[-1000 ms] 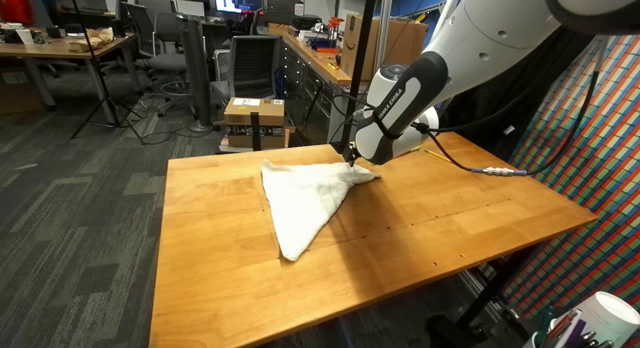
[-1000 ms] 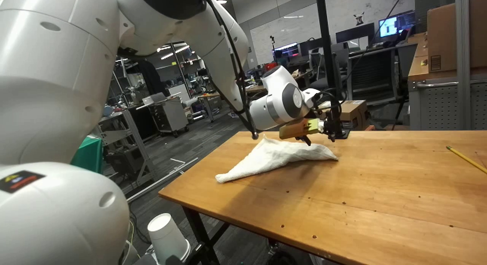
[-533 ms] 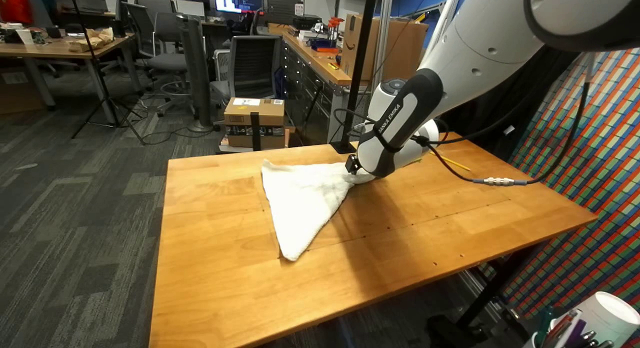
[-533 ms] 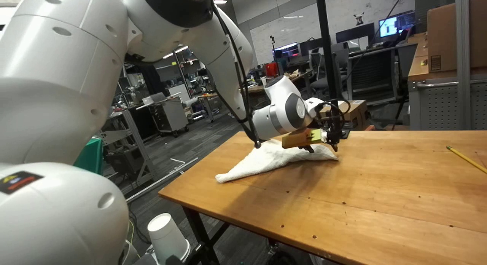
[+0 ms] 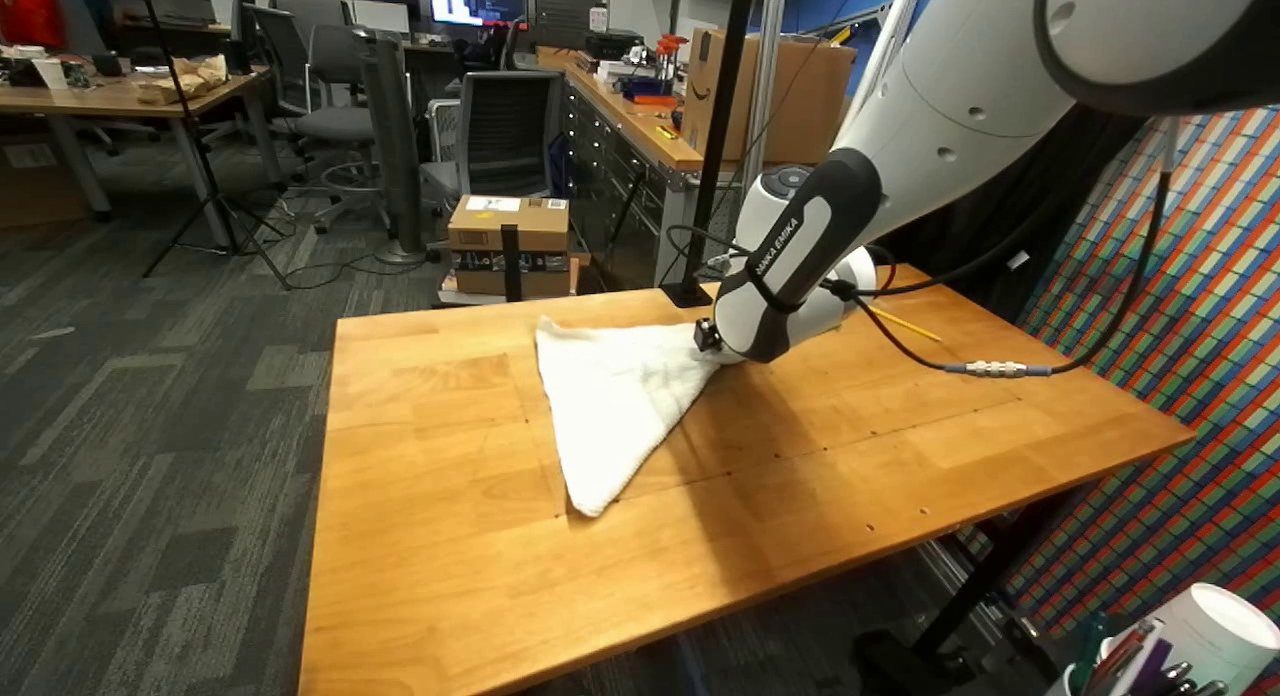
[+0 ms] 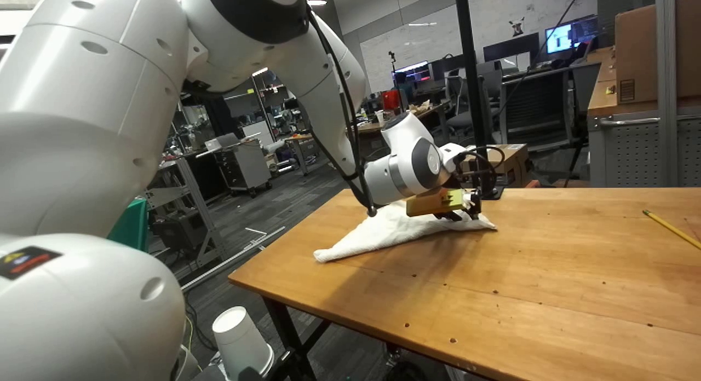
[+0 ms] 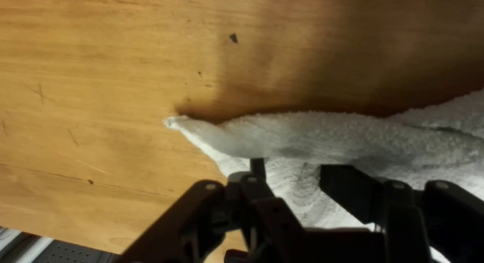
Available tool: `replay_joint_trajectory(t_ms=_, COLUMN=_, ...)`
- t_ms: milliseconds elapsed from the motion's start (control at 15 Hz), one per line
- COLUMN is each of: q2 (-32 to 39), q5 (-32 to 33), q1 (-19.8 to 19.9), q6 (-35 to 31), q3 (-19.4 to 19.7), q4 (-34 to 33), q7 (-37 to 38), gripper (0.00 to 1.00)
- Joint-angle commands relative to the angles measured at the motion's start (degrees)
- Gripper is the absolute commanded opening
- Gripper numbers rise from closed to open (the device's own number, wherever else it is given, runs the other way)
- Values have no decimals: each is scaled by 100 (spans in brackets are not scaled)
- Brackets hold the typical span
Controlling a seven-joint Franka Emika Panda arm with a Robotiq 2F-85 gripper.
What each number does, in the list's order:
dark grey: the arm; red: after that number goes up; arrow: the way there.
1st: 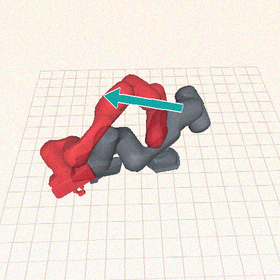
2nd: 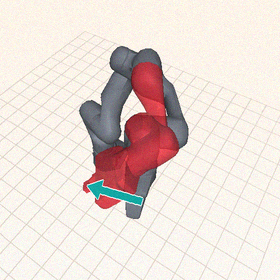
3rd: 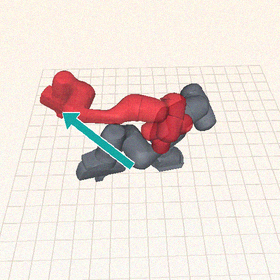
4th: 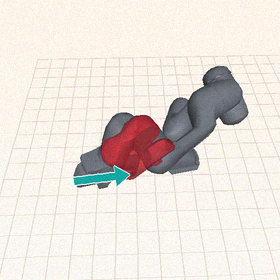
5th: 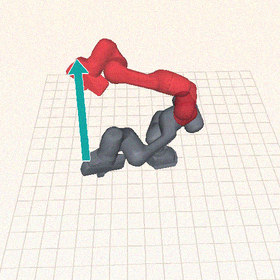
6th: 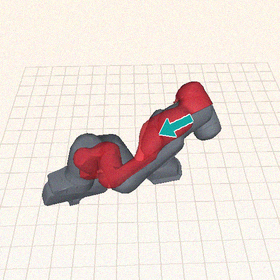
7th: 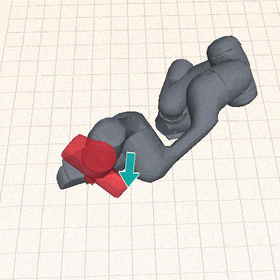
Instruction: Fold the cloth
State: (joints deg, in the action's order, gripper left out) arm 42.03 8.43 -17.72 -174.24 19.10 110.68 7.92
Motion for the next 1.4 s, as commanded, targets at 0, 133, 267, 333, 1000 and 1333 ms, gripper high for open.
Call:
replay_joint_trajectory(t_ms=0, q2=63, q5=-45, q1=46, q6=-118, q3=-24, q4=-7, q7=93, gripper=15)
replay_joint_trajectory(t_ms=133, q2=41, q5=-74, q1=53, q6=-115, q3=-26, q4=11, q7=125, gripper=6)
replay_joint_trajectory(t_ms=267, q2=21, q5=-97, q1=62, q6=-121, q3=-26, q4=38, q7=142, gripper=3)
replay_joint_trajectory(t_ms=333, q2=19, q5=-101, q1=56, q6=-126, q3=-20, q4=51, q7=158, gripper=6)
replay_joint_trajectory(t_ms=1000, q2=-508, q5=16, q1=-823, q6=-47, q3=451, q4=207, q7=519, gripper=7)
replay_joint_trajectory(t_ms=1333, q2=-977, q5=243, q1=-1806, q6=212, q3=1019, q4=390, q7=915, gripper=7)
